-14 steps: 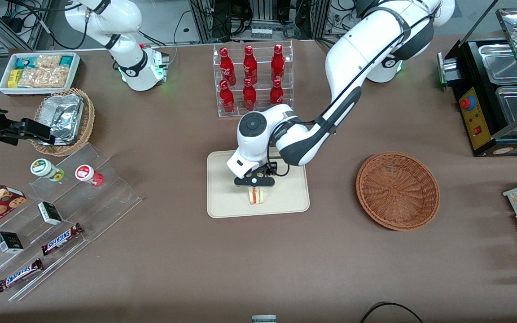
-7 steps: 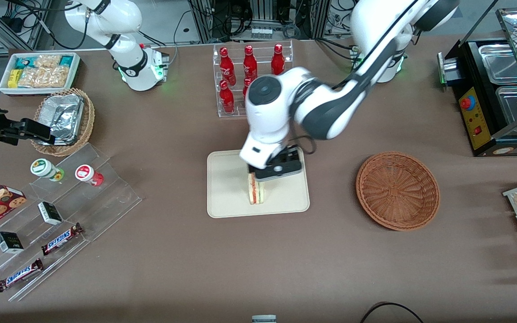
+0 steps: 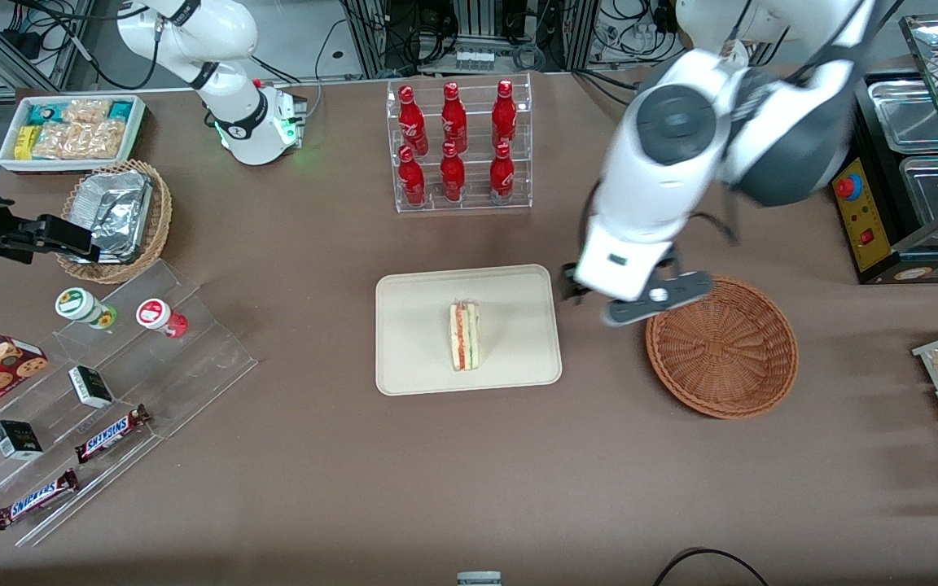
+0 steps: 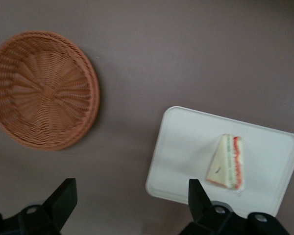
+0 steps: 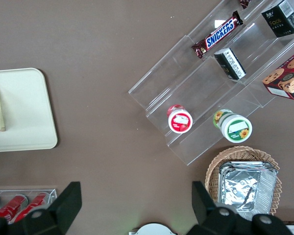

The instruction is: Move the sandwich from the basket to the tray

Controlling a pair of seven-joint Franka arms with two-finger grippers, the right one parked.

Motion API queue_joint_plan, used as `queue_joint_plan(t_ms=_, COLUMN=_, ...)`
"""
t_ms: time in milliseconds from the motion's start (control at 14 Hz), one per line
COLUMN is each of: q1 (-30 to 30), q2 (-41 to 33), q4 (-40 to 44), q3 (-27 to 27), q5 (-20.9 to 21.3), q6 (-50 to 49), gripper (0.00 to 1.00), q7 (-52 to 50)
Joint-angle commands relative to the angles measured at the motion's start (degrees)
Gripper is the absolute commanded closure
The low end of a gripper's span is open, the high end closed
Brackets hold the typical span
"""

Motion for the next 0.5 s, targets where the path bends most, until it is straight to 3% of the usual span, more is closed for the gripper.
queue_joint_plan(t_ms=0, q1=4.63, q2=-6.3, q4=-6.06, q3=-0.2, q5=-2.13, q6=-0.6, gripper=0.0, q7=9.23)
queue_joint_plan(t_ms=286, q1=12.2, q2=-12.72, q4=-10.12, q3=0.5, q5=-5.91, q6=-4.01, gripper=0.0, q7=25.57)
queue_joint_plan(t_ms=429, q1=10.03, q2=-15.53, q4=-11.87, q3=7.58, q5=-7.4, q6=-4.9, gripper=0.0, q7=31.64)
